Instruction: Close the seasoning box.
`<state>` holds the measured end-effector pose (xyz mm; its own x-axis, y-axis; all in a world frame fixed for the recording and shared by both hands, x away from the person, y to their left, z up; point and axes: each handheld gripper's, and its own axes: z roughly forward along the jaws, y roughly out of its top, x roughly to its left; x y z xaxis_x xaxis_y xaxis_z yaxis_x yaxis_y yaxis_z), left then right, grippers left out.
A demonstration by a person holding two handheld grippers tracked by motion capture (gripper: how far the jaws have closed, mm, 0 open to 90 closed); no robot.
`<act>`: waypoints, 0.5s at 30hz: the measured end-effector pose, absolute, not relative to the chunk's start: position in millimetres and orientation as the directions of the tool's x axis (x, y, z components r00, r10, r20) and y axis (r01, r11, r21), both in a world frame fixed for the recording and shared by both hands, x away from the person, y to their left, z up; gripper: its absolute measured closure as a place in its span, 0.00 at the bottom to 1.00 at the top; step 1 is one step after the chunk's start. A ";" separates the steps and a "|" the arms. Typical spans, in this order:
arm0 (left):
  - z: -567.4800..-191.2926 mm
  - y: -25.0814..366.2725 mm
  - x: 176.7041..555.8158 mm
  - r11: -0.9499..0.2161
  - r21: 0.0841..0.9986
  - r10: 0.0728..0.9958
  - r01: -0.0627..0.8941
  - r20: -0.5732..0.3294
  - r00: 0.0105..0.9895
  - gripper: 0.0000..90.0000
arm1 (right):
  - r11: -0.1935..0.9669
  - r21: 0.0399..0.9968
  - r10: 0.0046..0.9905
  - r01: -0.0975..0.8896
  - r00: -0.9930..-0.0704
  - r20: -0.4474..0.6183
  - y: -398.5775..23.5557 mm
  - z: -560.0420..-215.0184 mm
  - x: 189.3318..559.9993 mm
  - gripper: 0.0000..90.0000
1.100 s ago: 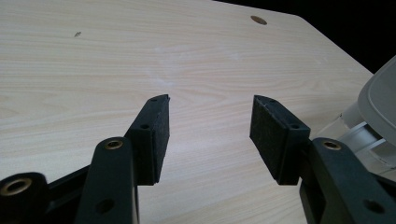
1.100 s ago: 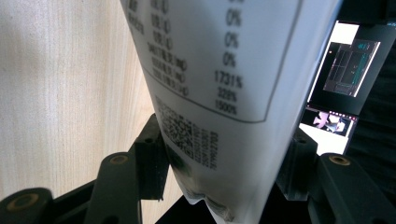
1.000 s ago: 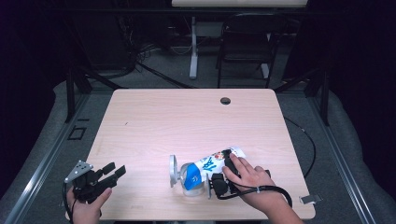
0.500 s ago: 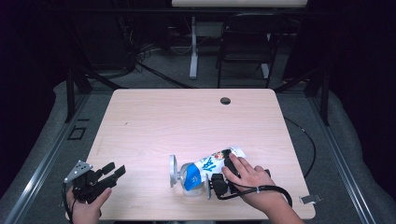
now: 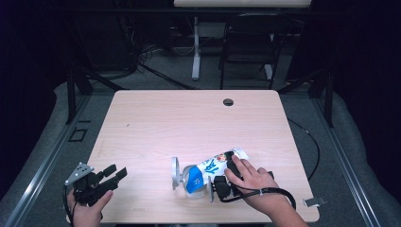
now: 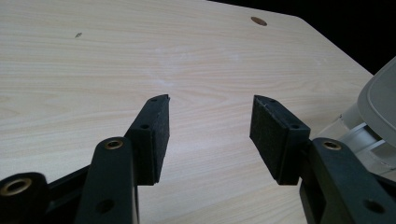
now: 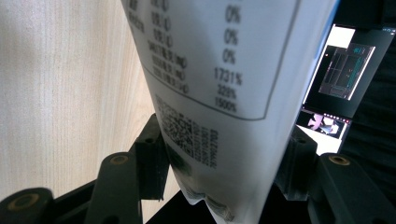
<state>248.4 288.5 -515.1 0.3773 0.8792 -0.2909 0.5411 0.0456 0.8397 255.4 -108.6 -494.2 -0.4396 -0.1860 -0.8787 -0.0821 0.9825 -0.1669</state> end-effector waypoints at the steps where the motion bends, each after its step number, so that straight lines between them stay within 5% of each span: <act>1: -515.1 288.5 248.4 0.045 0.840 0.879 0.541 -0.291 0.377 0.53 | 0.982 -0.167 -0.187 -0.084 -0.440 -0.879 -108.6 -494.3 255.5 0.51; 15: -515.1 288.6 248.5 0.046 0.840 0.879 0.541 -0.291 0.377 0.53 | 0.980 -0.179 -0.198 -0.085 -0.436 -0.878 -108.1 -493.6 255.3 0.51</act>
